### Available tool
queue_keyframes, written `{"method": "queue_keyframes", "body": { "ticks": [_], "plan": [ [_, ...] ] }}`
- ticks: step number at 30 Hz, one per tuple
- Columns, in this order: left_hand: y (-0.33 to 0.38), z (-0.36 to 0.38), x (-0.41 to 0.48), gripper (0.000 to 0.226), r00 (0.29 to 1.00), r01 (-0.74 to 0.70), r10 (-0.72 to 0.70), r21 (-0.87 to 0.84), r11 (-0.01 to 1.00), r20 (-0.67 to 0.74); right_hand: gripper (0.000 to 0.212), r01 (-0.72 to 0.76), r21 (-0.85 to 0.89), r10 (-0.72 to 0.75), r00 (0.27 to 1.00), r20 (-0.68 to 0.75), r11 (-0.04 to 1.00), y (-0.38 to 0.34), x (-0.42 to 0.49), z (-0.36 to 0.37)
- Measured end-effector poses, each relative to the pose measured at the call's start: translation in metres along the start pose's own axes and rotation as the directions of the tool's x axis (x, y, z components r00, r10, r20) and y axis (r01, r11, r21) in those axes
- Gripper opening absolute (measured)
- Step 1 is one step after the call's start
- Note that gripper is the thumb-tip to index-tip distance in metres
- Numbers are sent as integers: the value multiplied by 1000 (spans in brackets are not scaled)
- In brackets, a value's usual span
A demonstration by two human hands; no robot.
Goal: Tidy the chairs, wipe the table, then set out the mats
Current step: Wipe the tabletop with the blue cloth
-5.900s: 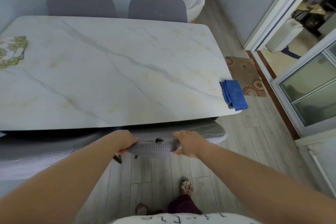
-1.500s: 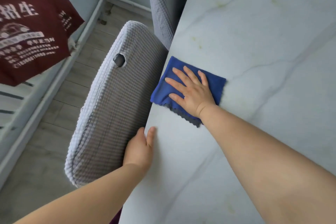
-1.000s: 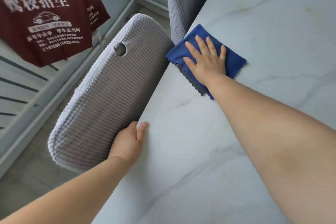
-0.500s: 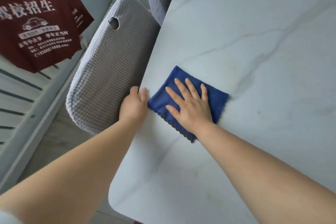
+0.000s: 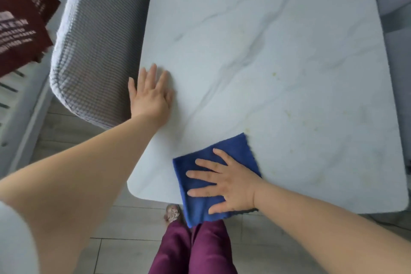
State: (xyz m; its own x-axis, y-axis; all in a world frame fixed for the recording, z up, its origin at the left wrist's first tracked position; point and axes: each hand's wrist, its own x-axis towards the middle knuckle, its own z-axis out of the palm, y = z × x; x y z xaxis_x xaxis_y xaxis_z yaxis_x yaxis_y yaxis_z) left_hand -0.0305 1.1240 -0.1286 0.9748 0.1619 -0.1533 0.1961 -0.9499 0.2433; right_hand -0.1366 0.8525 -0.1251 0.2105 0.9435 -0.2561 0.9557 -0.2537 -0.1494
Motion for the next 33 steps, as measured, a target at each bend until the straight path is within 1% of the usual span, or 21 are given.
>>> {"method": "queue_keyframes", "body": {
  "ticks": [2,3,6,9,13,18,20,23,25,27,30,32,33],
  "plan": [
    [1,2,-3,55,996,-92,92,21,995,22,58,83,-23,-82,996,29,996,16,-8,-1],
    [1,2,-3,56,994,-110,109,22,994,17,57,109,-31,-108,994,24,994,26,-9,-1],
    [2,4,-4,57,996,-84,84,16,996,-3,54,107,-21,-108,994,-32,994,51,-3,-3],
    [4,5,-4,57,997,-69,69,22,997,-16,51,30,5,-29,995,-96,1000,90,12,-10],
    [4,2,-2,59,998,-59,59,30,998,13,52,-143,-2,141,978,-155,990,163,46,-31],
    [5,-3,1,59,998,-55,53,49,997,40,56,-272,-46,267,959,-92,961,253,95,-68],
    [5,-3,0,59,997,-58,54,62,996,59,61,-346,-59,343,938,-55,936,286,113,-84],
    [4,-3,1,59,996,-52,45,80,995,82,68,-464,-40,462,886,-49,885,335,142,-104],
    [3,-2,1,59,995,-58,52,84,995,82,66,-505,-28,504,863,-49,863,365,161,-114],
    [3,-1,2,58,997,-56,51,79,995,57,62,-530,-51,528,848,-48,847,391,177,-120],
    [3,-1,3,58,998,-55,52,70,996,35,60,-566,-53,564,824,-55,822,419,193,-129],
    [2,0,4,58,998,-55,53,77,996,24,60,-593,-37,591,805,-50,804,422,197,-131],
    [3,0,3,58,998,-57,55,81,995,26,60,-620,-23,619,784,-44,784,419,196,-130]
  ]
}}
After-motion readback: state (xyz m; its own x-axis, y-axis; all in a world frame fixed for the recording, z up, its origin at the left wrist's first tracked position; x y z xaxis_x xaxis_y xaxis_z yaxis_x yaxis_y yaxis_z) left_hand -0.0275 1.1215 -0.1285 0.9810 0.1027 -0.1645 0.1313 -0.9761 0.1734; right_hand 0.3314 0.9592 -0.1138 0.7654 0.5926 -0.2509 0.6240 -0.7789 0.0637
